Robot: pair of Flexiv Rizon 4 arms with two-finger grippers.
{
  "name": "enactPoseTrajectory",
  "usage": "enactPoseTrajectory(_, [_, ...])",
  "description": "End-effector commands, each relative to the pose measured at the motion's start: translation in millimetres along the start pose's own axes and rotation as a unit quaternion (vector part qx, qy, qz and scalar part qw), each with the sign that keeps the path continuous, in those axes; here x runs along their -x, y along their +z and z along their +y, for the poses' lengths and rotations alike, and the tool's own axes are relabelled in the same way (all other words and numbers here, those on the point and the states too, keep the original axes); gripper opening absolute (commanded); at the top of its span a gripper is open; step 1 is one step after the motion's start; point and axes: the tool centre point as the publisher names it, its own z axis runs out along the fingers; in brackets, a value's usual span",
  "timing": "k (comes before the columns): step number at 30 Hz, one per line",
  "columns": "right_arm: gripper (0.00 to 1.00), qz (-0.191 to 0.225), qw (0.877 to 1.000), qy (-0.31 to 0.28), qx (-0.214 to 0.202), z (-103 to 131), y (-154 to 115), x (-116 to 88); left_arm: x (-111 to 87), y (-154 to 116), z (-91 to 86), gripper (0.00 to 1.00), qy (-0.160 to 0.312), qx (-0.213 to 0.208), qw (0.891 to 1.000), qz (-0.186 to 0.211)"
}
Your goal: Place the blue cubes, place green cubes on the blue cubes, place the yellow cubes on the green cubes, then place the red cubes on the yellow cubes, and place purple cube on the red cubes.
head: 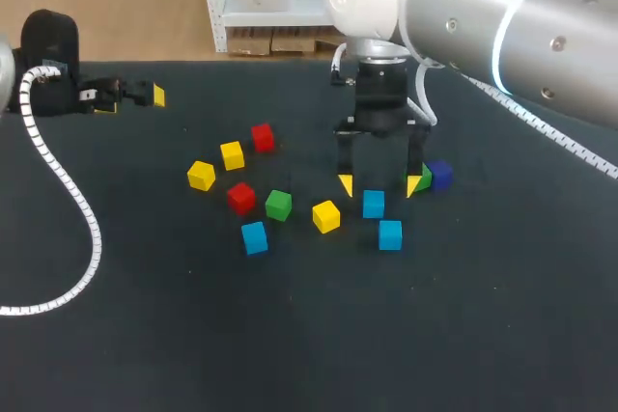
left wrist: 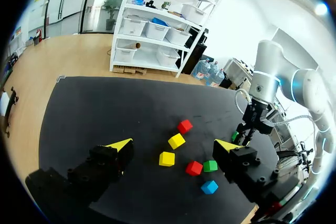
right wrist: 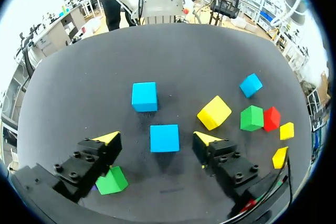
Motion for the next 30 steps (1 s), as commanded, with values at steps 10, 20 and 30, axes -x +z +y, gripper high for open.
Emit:
enactPoseTrajectory(10, [0.53, -0.025, 1.0, 0.012, -0.01, -2.9, 5.8, -4.1, -0.1, -0.1, 0.1, 1.0, 0.0, 0.0, 1.0, 0.0])
enactPoseTrajectory(20, [0.5, -0.033, 0.999, 0.019, -0.014, -6.9, 10.2, -3.7, -0.1, -0.1, 0.1, 1.0, 0.0, 0.0, 1.0, 0.0])
enactPoseTrajectory(30, [0.0, -0.054, 0.994, 0.077, -0.047, -7.7, 9.2, 2.5, -0.1, -0.1, 0.1, 1.0, 0.0, 0.0, 1.0, 0.0])
